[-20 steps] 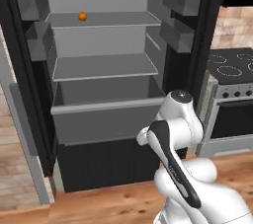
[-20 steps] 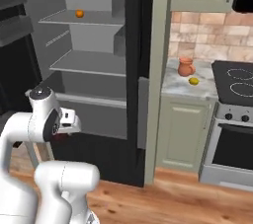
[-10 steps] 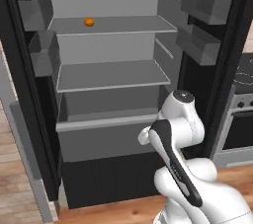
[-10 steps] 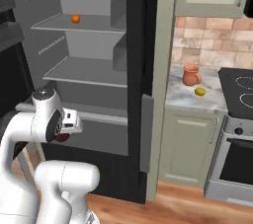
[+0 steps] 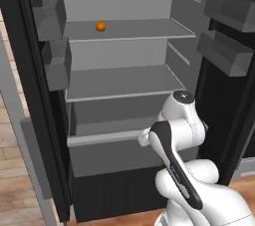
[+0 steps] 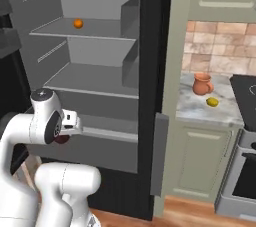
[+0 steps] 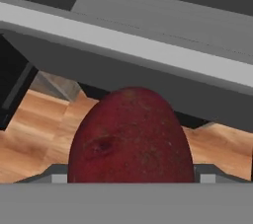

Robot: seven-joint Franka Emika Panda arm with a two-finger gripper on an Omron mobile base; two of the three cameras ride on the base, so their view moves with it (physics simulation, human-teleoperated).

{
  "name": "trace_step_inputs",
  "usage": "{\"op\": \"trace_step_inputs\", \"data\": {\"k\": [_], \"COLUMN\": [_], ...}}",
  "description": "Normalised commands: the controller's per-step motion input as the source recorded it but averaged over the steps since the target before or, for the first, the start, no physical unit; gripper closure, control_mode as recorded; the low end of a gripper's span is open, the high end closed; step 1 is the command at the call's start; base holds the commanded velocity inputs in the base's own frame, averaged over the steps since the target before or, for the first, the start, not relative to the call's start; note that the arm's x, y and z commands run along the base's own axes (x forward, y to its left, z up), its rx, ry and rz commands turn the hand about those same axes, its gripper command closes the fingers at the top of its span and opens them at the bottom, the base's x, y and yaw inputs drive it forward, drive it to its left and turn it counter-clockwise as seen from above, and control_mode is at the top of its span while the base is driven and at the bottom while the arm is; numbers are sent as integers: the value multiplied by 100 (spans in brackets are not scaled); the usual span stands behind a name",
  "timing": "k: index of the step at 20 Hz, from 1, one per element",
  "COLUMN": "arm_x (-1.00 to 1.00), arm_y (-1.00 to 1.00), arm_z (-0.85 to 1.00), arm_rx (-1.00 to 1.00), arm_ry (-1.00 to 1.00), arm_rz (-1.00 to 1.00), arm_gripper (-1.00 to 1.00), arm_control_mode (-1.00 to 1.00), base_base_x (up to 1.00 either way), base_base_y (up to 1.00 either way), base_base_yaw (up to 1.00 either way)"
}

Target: Place the potato and lemon inside the fridge drawer. Close the drawer after placing the vegetables.

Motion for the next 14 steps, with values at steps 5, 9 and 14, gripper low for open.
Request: {"op": "trace_step_inputs", "data": {"k": [5, 9, 14], "arm_x": [0, 0, 4], "arm_y": [0, 0, -2], "arm_z": [0, 0, 5], "arm_rx": [0, 0, 1], "arm_ry": [0, 0, 0], "arm_rz": [0, 0, 0], "arm_gripper": [100, 100, 100], "arm_control_mode": [100, 100, -100], "base_base_x": [51, 47, 5], "base_base_y": [1, 0, -1], "base_base_yaw": [0, 0, 0]}}
